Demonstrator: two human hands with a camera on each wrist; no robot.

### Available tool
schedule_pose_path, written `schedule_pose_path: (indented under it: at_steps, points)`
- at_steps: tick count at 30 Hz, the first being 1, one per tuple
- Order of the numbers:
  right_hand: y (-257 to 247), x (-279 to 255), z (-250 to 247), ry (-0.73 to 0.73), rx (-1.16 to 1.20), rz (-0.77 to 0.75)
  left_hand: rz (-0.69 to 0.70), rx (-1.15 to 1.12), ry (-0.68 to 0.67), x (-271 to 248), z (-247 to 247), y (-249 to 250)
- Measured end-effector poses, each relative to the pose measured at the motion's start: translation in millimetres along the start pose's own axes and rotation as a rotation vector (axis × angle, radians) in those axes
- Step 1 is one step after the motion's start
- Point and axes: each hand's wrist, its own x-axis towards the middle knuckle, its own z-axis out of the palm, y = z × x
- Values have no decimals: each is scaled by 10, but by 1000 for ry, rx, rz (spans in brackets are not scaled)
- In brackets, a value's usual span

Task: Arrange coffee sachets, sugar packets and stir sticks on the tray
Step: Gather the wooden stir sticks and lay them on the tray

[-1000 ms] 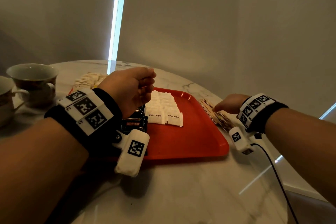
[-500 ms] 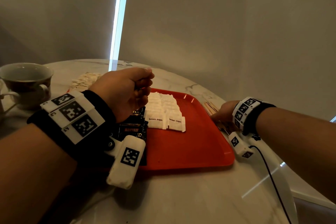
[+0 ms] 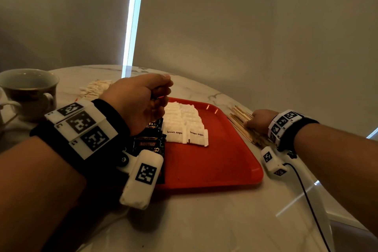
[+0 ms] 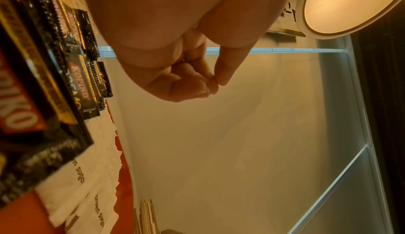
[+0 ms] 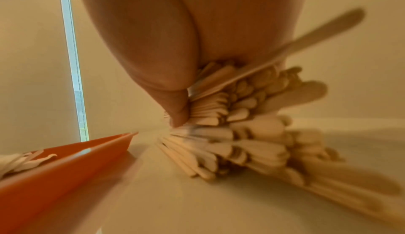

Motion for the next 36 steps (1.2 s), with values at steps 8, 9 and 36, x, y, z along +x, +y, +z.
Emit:
schedule_pose_path:
  at_steps: [8, 9, 36]
  points:
    - [52, -72, -74, 67, 102, 27, 0, -1, 2, -42, 14, 15]
    - [61, -86, -84, 69, 111, 33, 0, -6, 2, -48, 19, 18]
    - [-1149, -1383, -476, -872, 1518, -863, -33, 38, -221, -86, 113, -90]
